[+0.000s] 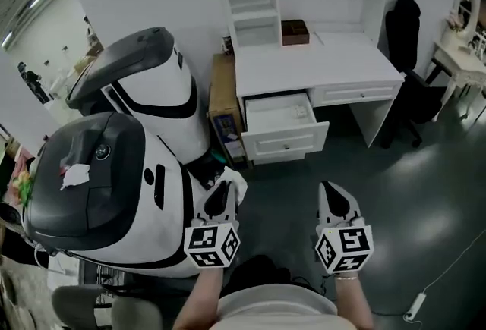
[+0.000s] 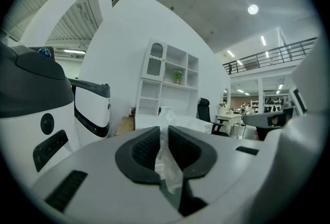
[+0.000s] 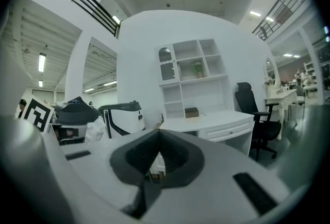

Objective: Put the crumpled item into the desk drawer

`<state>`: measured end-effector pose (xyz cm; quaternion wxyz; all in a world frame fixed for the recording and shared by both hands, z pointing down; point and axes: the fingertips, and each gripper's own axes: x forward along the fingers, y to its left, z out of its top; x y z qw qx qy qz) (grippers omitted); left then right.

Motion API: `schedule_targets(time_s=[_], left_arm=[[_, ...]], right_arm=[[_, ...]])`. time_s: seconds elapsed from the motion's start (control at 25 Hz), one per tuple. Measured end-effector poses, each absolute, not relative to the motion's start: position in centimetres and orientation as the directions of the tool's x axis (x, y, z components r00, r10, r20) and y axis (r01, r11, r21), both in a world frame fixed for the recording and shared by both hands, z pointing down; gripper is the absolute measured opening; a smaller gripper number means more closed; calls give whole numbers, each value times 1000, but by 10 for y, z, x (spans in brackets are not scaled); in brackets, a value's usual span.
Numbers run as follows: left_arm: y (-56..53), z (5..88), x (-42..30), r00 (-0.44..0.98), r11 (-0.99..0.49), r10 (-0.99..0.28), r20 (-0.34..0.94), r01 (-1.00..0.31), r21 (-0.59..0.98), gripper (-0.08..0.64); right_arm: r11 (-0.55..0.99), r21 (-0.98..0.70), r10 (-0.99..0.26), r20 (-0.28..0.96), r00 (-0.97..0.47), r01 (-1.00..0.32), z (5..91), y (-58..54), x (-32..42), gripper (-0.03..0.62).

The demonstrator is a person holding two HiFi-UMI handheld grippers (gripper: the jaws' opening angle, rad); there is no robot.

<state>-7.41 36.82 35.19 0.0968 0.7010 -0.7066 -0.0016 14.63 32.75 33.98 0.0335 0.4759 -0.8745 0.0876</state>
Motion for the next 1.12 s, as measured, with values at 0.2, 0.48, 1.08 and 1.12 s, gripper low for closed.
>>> schedule_targets(time_s=[0.2, 0.48, 1.08, 1.12], left_arm=[[358, 352, -83, -18, 36, -991, 136, -991, 131, 40], [309, 359, -93, -5, 26, -991, 131, -986, 162, 40], [151, 368, -158, 15, 12, -990, 139, -981, 194, 40], [142, 368, -162, 21, 7, -990, 140, -980, 199, 40]], right_arm=[[539, -139, -819, 145, -556, -831, 343, 317, 143, 2], [515, -160, -828, 160, -537, -842, 349, 275, 140, 3], [467, -139, -859, 165, -485, -873, 342, 120, 89, 2], [464, -137, -860, 167, -482, -875, 341, 111, 85, 2]])
